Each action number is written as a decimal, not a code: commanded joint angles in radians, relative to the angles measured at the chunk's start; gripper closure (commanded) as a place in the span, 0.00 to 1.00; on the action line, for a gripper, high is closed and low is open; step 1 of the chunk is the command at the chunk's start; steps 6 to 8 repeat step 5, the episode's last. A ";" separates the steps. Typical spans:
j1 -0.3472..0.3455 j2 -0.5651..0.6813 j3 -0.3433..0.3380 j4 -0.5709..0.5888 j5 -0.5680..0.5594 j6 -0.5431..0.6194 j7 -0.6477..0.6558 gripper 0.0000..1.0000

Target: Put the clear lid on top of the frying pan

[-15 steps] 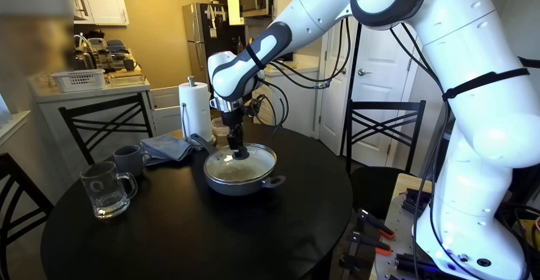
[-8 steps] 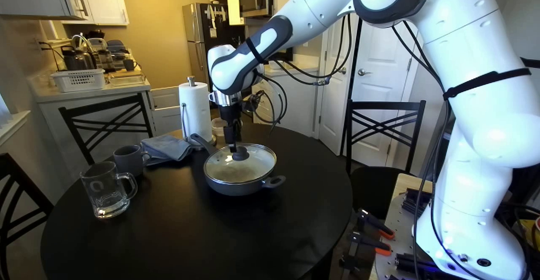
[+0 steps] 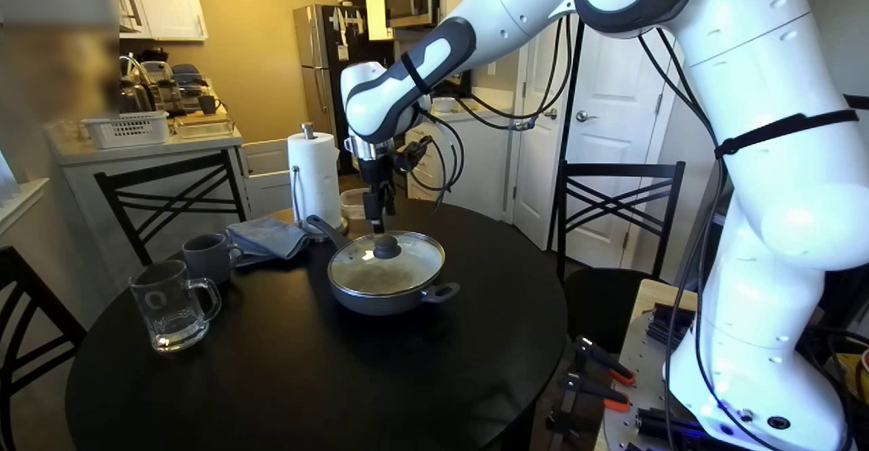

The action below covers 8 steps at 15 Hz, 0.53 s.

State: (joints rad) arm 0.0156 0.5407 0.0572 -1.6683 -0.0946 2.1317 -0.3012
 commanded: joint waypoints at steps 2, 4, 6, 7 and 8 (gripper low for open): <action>-0.003 -0.010 -0.004 0.001 -0.005 -0.004 0.020 0.00; -0.003 -0.007 -0.004 0.003 -0.005 -0.004 0.020 0.00; -0.002 -0.005 -0.003 0.003 -0.005 -0.004 0.020 0.00; -0.002 -0.005 -0.003 0.003 -0.005 -0.004 0.020 0.00; -0.002 -0.005 -0.003 0.003 -0.005 -0.004 0.020 0.00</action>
